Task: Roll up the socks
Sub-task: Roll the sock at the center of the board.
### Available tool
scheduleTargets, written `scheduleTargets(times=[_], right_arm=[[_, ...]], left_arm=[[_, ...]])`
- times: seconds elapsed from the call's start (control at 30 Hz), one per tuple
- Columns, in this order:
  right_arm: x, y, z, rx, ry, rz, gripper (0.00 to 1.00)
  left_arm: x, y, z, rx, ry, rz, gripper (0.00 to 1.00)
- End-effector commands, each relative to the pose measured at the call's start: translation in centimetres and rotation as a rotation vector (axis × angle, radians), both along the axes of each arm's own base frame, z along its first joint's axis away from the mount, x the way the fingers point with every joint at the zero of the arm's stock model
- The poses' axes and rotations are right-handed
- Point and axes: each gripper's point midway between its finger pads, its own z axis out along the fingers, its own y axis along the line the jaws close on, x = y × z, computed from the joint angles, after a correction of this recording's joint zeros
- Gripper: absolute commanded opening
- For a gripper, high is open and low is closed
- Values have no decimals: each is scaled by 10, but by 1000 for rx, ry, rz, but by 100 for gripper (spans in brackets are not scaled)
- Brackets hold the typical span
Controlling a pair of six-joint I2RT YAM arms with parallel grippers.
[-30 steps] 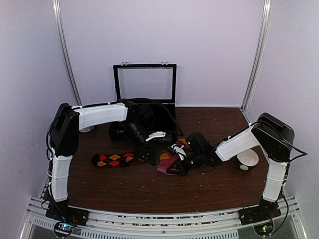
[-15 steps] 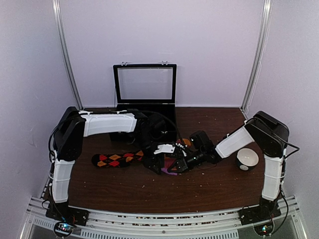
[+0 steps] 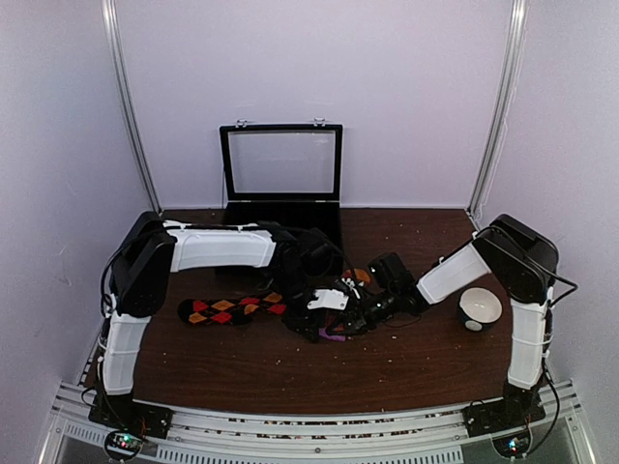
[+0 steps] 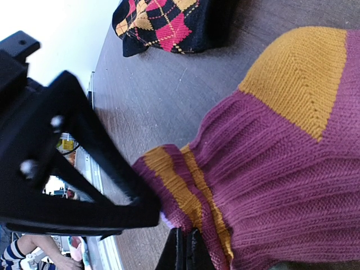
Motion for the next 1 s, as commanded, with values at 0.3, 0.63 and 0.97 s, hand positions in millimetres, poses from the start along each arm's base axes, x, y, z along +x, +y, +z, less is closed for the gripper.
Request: scheduleTargets(times=[0.3, 0.63, 0.97], right_arm=[[-47, -53, -81, -319, 297, -62, 0], [-46, -48, -70, -266, 286, -64, 3], [-47, -50, -68, -252, 286, -68, 3]], left_arm=[[13, 3, -33, 76, -76, 0, 20], [10, 11, -46, 131, -67, -11, 35], [23, 8, -54, 184, -147, 5, 27]])
